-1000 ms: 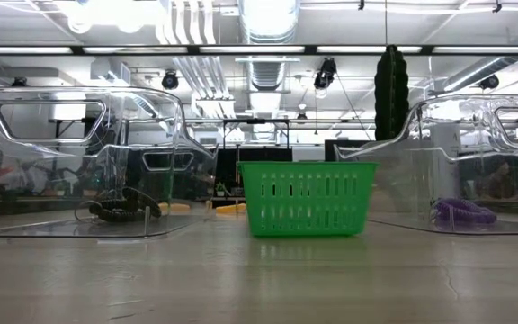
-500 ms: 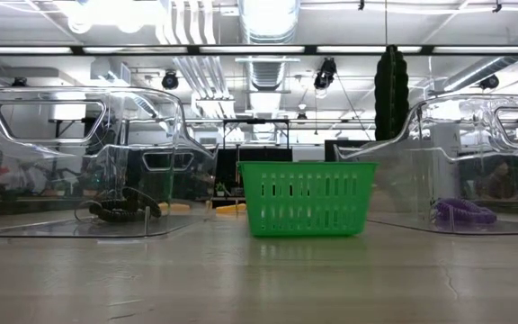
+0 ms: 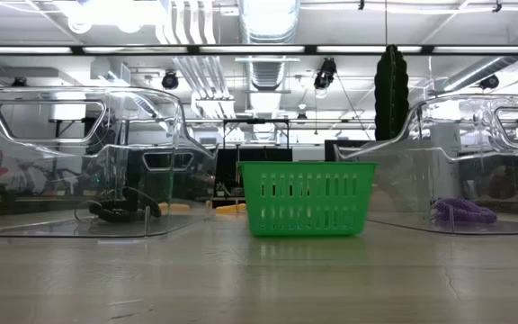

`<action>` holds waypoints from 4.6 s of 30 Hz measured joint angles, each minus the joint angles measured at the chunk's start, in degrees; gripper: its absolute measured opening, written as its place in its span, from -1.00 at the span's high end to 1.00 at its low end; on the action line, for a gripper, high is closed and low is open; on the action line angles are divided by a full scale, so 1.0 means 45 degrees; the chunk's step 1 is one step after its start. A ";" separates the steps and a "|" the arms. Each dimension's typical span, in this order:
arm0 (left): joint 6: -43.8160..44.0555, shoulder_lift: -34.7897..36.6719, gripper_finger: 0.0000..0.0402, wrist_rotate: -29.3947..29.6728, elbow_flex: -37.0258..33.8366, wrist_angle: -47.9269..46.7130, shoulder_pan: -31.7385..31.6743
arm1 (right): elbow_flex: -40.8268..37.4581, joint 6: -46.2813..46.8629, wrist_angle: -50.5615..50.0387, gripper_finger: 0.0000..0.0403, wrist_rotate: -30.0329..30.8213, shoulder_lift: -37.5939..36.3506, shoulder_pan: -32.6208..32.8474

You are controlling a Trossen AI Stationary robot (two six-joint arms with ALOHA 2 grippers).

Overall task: Sort spring keychains
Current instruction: Put the violet spring keychain into the right transparent bin, then put the left yellow spring keychain into the green bin

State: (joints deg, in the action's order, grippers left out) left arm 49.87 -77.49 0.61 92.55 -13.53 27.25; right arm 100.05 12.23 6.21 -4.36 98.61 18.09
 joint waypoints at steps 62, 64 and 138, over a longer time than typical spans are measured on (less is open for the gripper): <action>-0.7822 0.3424 0.20 0.5234 0.0005 -0.5422 -0.0643 | -0.7090 1.0269 -1.6797 0.88 -0.0340 -0.0136 -0.3288; -0.7820 0.3424 0.20 0.5455 0.0005 -0.5449 -0.0643 | -0.7441 1.0217 -1.6588 0.77 -0.0345 -0.0136 -0.3393; -0.9219 -0.9634 0.20 -0.0348 -0.0023 -1.1201 -1.5737 | -0.0408 0.9304 -1.5474 -0.09 0.7101 -0.2977 -0.2438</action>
State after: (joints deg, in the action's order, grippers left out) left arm 8.38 -120.85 -0.96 92.45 -63.93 -43.56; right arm 98.21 54.10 -63.42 27.59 85.21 7.11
